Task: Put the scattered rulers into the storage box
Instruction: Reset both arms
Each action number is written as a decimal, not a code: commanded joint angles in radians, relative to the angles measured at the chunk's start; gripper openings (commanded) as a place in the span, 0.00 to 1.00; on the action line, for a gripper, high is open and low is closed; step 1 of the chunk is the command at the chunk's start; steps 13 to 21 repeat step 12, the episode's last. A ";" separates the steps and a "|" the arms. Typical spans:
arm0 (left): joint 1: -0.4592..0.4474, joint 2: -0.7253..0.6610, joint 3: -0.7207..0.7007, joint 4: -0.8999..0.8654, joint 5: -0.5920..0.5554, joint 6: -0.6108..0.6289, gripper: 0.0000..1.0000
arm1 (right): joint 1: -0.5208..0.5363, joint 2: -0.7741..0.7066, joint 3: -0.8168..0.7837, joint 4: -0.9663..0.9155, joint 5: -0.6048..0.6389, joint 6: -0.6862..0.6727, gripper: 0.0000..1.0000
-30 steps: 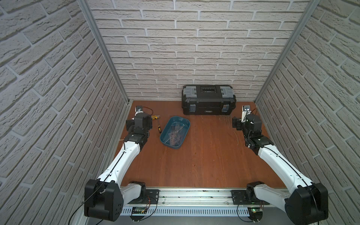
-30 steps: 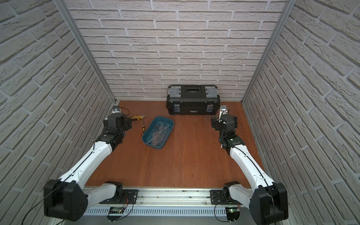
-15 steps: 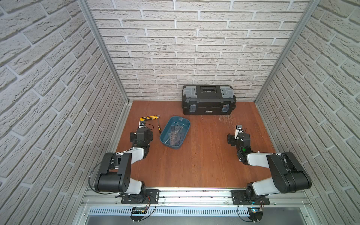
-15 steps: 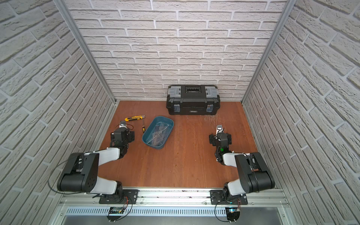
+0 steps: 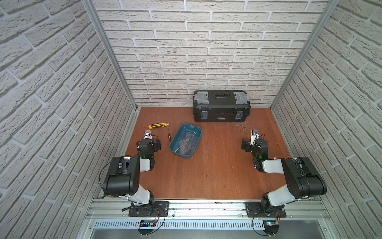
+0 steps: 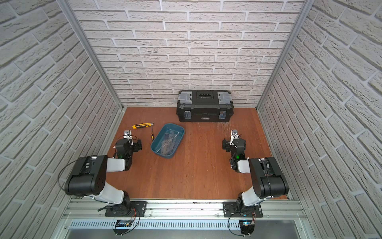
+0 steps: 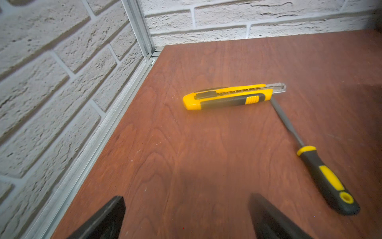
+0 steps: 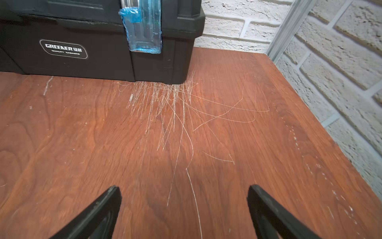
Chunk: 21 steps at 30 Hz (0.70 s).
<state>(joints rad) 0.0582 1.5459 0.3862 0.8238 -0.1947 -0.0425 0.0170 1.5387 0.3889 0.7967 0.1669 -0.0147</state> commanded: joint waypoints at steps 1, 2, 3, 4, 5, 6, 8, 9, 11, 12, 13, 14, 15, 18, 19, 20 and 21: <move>0.002 0.004 -0.007 0.062 0.022 -0.003 0.98 | -0.003 -0.023 0.007 0.036 -0.020 0.009 0.99; 0.002 0.008 -0.009 0.077 0.021 -0.002 0.98 | -0.003 -0.023 0.008 0.036 -0.020 0.008 0.99; 0.002 0.004 -0.007 0.062 0.023 -0.004 0.98 | -0.003 -0.023 0.008 0.036 -0.020 0.009 0.99; 0.002 0.008 -0.009 0.075 0.021 -0.003 0.98 | -0.003 -0.023 0.008 0.035 -0.020 0.009 0.99; 0.001 0.004 -0.008 0.066 0.022 -0.002 0.98 | -0.003 -0.021 0.011 0.033 -0.020 0.009 0.99; 0.002 0.006 -0.009 0.073 0.021 -0.002 0.98 | -0.004 -0.015 0.016 0.029 -0.020 0.008 0.99; 0.002 0.006 -0.009 0.069 0.021 -0.002 0.98 | -0.004 -0.012 0.021 0.021 -0.026 0.010 0.99; 0.002 0.005 -0.008 0.068 0.022 -0.002 0.98 | -0.006 -0.014 0.021 0.020 -0.029 0.011 0.99; 0.002 0.005 -0.008 0.070 0.021 -0.003 0.98 | -0.006 -0.023 0.011 0.029 -0.026 0.008 0.99; 0.000 0.005 -0.008 0.069 0.023 -0.002 0.98 | -0.006 -0.020 0.009 0.037 -0.025 0.008 0.99; 0.000 0.005 -0.008 0.069 0.023 -0.002 0.98 | -0.006 -0.020 0.009 0.037 -0.025 0.008 0.99; 0.000 0.005 -0.008 0.069 0.023 -0.002 0.98 | -0.006 -0.020 0.009 0.037 -0.025 0.008 0.99; 0.000 0.005 -0.008 0.069 0.023 -0.002 0.98 | -0.006 -0.020 0.009 0.037 -0.025 0.008 0.99; 0.000 0.005 -0.008 0.069 0.023 -0.002 0.98 | -0.006 -0.020 0.009 0.037 -0.025 0.008 0.99; 0.000 0.005 -0.008 0.069 0.023 -0.002 0.98 | -0.006 -0.020 0.009 0.037 -0.025 0.008 0.99; 0.000 0.005 -0.008 0.069 0.023 -0.002 0.98 | -0.006 -0.020 0.009 0.037 -0.025 0.008 0.99; 0.000 0.005 -0.008 0.069 0.023 -0.002 0.98 | -0.006 -0.020 0.009 0.037 -0.025 0.008 0.99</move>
